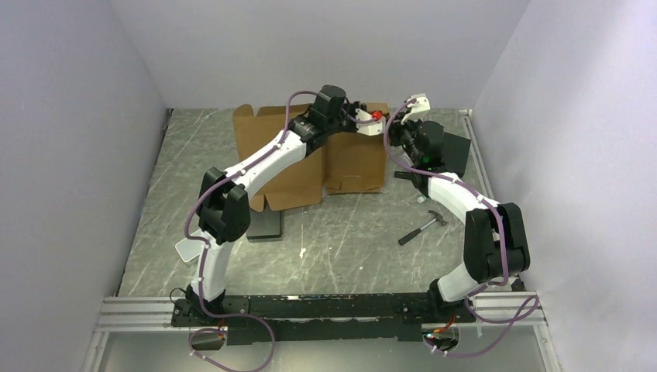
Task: Fold the paper box
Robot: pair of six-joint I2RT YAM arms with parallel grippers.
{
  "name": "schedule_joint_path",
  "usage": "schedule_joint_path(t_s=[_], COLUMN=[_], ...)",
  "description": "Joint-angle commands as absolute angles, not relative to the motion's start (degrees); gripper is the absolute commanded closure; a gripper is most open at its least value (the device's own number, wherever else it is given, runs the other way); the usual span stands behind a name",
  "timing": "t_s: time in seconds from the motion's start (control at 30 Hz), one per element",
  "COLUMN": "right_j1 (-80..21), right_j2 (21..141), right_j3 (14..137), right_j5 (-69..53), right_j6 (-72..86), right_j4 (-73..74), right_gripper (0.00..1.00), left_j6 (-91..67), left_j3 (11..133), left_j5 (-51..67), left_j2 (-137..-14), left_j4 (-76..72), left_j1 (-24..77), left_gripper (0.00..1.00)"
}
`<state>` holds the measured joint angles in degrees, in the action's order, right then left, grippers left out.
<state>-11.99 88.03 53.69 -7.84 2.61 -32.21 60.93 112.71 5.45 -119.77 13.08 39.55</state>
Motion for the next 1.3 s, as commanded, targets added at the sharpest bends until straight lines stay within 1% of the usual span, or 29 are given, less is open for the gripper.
schedule_joint_path(t_s=[0.0, 0.07, 0.13, 0.17, 0.2, 0.23, 0.3, 0.37, 0.43, 0.53, 0.57, 0.6, 0.63, 0.7, 0.83, 0.9, 1.03, 1.27], right_j1=[-12.6, -12.6, -12.5, -12.5, -12.4, -12.2, -11.1, -9.4, -6.4, -0.7, 2.3, 4.3, 6.7, 8.7, 9.9, 10.1, 10.5, 10.5], right_j2=[85.5, 85.5, 85.5, 85.4, 85.2, 85.0, 83.9, 82.7, 80.6, 76.6, 75.0, 73.4, 71.9, 68.9, 64.5, 63.4, 63.5, 68.0], right_j3=[54.3, 54.3, 54.6, 54.8, 55.2, 55.6, 56.6, 58.5, 60.3, 62.0, 62.4, 62.5, 62.4, 62.2, 59.6, 58.5, 57.6, 58.7], right_j5=[-11.2, -11.6, -12.4, -12.8, -13.3, -13.9, -15.4, -17.4, -24.3, -37.1, -41.4, -44.8, -48.2, -50.2, -52.5, -53.6, -56.1, -57.4], right_j6=[4.1, 4.2, 4.1, 3.8, 3.5, 3.1, 3.0, 3.4, 3.9, 4.2, 4.3, 4.8, 4.8, 3.5, -1.0, -3.6, -7.2, -8.3], right_j4=[-35.1, -35.2, -34.7, -34.3, -33.8, -32.8, -30.9, -27.0, -22.5, -17.3, -15.8, -14.8, -13.7, -10.4, -4.7, -1.7, 3.7, 8.3], right_gripper=[1.00, 1.00, 1.00, 0.95, 0.83, 0.70, 0.52, 0.37, 0.26, 0.16, 0.06, 0.01, 0.01, 0.00, 0.00, 0.00, 0.00, 0.00], left_j6=[64.0, 64.2, 63.8, 63.3, 62.8, 62.2, 61.2, 60.2, 58.4, 53.5, 52.0, 50.6, 49.2, 46.4, 41.4, 39.3, 36.0, 31.3], left_j3=[111.6, 111.7, 111.9, 112.0, 112.1, 112.3, 112.8, 113.2, 114.4, 117.4, 118.5, 119.5, 120.5, 122.9, 129.0, 130.2, 129.5, 127.3], left_j5=[2.9, 2.4, 2.1, 1.9, 1.5, 0.9, 0.6, 0.4, 0.2, 1.3, 2.0, 2.7, 3.6, 5.6, 12.4, 15.6, 20.0, 19.1], left_j2=[-121.3, -121.6, -121.8, -121.8, -121.8, -121.7, -121.5, -121.1, -120.7, -120.3, -120.2, -120.1, -120.0, -120.2, -121.2, -121.6, -122.9, -128.5], left_j4=[10.6, 10.8, 11.3, 11.6, 11.6, 11.8, 12.6, 13.5, 15.2, 20.6, 22.4, 24.4, 26.4, 30.0, 37.4, 40.1, 44.7, 44.7], left_j1=[40.4, 40.5, 40.5, 40.5, 40.6, 40.5, 40.5, 40.5, 40.5, 40.3, 40.2, 40.1, 40.1, 39.9, 39.4, 39.3, 39.1, 38.5], left_gripper=[0.82, 0.99, 1.00, 1.00, 1.00, 1.00, 1.00, 1.00, 1.00, 1.00, 1.00, 1.00, 1.00, 1.00, 1.00, 1.00, 1.00, 1.00])
